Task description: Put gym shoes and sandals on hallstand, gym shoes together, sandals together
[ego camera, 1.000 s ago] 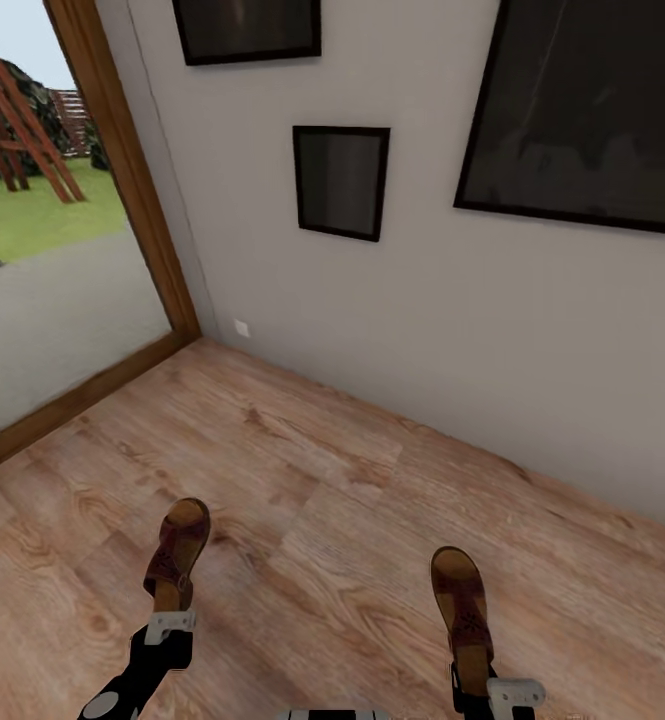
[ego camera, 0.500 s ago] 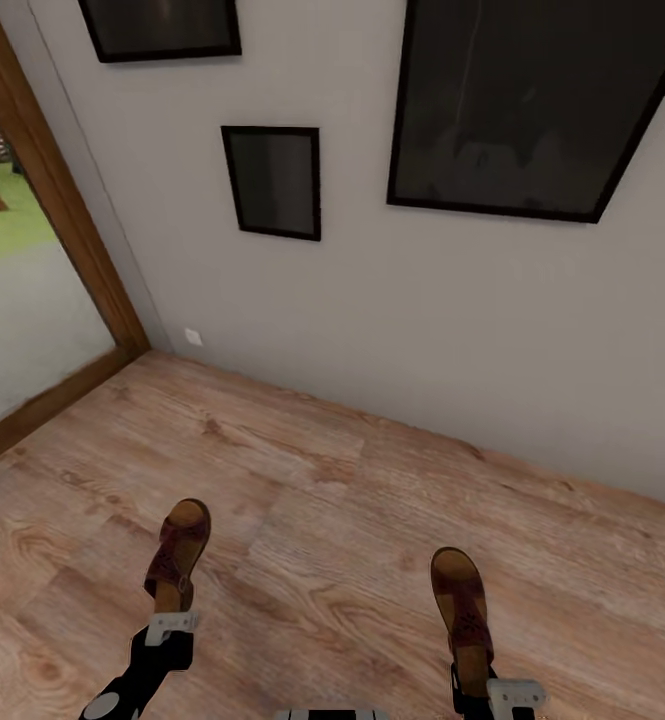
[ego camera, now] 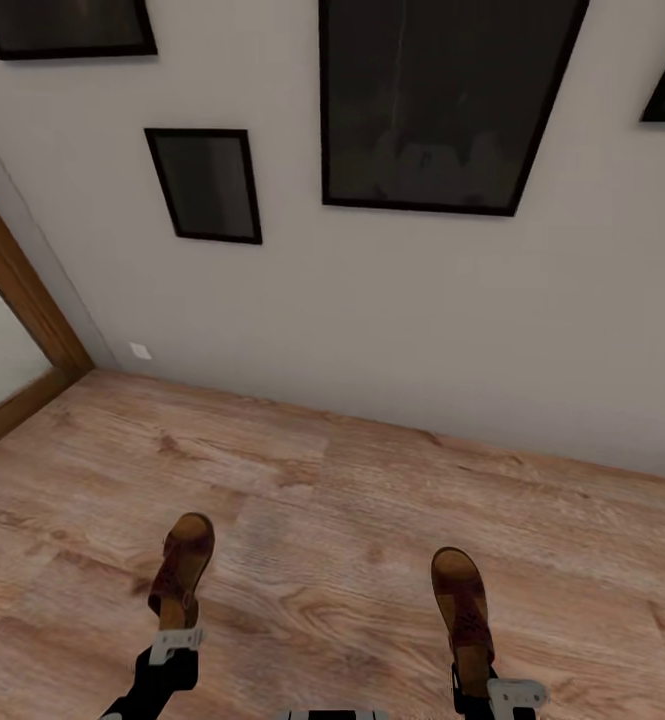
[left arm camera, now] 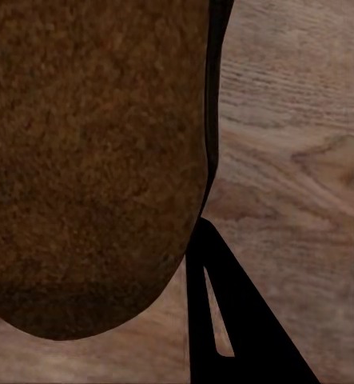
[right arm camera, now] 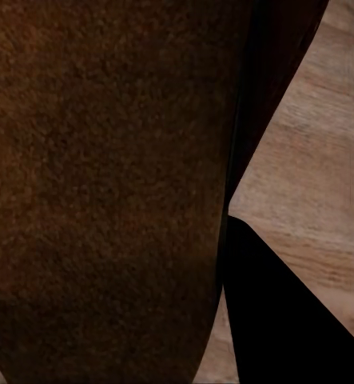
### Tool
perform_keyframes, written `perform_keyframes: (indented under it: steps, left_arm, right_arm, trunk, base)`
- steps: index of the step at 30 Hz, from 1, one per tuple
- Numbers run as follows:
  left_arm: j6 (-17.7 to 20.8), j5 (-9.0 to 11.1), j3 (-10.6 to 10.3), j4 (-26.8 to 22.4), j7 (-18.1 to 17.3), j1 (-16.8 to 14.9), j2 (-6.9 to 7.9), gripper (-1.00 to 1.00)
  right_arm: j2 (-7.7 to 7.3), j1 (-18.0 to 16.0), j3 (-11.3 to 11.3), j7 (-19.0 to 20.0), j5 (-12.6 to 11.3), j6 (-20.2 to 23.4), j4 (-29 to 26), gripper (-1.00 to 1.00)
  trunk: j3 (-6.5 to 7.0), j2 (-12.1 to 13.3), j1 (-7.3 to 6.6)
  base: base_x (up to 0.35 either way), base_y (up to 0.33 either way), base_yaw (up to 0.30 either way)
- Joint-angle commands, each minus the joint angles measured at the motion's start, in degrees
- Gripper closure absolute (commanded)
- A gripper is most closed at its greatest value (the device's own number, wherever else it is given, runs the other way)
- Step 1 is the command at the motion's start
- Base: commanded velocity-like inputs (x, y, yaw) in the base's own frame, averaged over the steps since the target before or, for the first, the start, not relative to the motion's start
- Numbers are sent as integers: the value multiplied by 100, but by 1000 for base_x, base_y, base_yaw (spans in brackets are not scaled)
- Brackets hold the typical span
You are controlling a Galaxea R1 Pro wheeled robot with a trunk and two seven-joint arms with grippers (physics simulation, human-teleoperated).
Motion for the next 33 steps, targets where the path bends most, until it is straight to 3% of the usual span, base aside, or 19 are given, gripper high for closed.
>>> perform_keyframes:
  steps: [1,27,33]
  left_arm:
    - [-26,-44,48,-5,-38,9,-4,100]
    - [-32,-42,47,-43,-48,165,29,100]
    - [-33,56,47,-41,-46,180,31,100]
  right_arm:
    - [1,-4,-11,-35,43,-11,5,100]
    - [15,-3,-11,-32,46,-11,14,100]
    - [15,-5,-11,-32,40,-11,71,100]
  trunk:
    - [0,-2,-1]
    - [115,-2,-1]
    - [142,-2,-1]
  base:
    - [0,0,-295]
    - [0,0,-291]
    - [0,0,-291]
